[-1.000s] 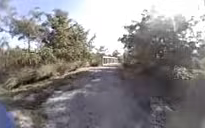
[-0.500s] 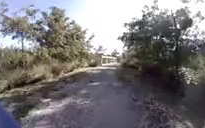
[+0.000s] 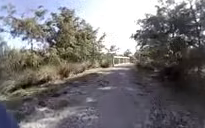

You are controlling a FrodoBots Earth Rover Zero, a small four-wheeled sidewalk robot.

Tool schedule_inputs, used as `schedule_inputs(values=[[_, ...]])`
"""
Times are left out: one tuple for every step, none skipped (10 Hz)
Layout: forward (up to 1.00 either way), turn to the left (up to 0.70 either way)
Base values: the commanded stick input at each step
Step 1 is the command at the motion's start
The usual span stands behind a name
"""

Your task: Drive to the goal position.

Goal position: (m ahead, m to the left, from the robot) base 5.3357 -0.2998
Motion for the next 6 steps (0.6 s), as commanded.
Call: schedule_inputs(values=[[0.7,0.0],[0.7,0.0],[0.7,0.0],[0.7,0.0],[0.7,0.0],[0.7,0.0]])
